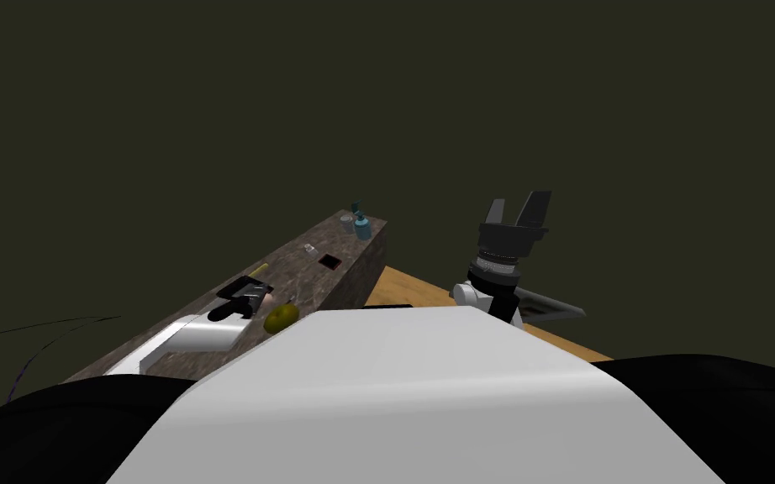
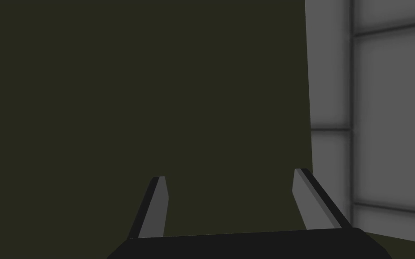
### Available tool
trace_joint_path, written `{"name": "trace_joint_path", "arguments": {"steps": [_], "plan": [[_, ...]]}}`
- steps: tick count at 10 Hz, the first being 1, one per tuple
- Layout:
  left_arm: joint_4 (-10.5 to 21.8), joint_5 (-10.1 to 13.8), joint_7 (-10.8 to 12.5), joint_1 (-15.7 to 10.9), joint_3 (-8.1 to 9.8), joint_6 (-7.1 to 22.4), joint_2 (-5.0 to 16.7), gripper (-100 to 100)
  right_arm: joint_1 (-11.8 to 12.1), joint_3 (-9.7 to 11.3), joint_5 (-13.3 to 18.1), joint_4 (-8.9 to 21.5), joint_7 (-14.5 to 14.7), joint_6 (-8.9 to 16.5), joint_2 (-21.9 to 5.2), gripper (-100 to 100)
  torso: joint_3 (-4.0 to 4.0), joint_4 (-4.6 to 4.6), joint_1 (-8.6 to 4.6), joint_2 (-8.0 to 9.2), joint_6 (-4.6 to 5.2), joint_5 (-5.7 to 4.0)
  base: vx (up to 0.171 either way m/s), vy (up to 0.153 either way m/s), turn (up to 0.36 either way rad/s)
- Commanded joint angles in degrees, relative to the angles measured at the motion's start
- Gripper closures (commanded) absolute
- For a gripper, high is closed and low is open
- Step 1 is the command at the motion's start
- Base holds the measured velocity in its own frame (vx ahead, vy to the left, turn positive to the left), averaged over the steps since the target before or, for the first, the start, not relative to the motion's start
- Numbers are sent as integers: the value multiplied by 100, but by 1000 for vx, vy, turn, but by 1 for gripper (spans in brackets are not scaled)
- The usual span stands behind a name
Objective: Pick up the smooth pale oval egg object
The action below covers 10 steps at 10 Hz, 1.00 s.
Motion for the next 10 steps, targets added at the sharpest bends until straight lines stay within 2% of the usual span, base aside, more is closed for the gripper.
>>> {"name": "trace_joint_path", "arguments": {"steps": [1,2,3,7,8,9,10], "plan": [[169,-41,-39,-89,-30,-103,-62,-100,0,0,0,0,0,0,0,0,0,0,0,0,0,0,15,27,-34],[94,-25,-22,-47,-16,-58,-39,-100,0,0,0,0,0,0,0,0,0,0,1,0,0,0,6,12,-8],[104,-29,-26,-51,-17,-70,-43,100,0,0,0,0,0,0,0,0,1,0,-3,2,-1,-1,-2,2,20],[106,-27,-26,-47,-20,-66,-44,100,0,0,0,0,0,0,0,0,3,3,-10,3,2,-5,0,0,0],[106,-27,-26,-47,-20,-66,-44,0,0,0,0,0,0,0,0,0,3,3,-11,4,2,-5,0,0,0],[-74,12,11,30,10,41,22,100,0,0,0,0,0,0,0,0,3,3,-11,4,2,-5,-9,-16,50],[-154,30,28,70,24,89,50,100,0,0,0,0,0,0,0,0,5,4,-18,7,0,-7,-14,-36,38]]}}
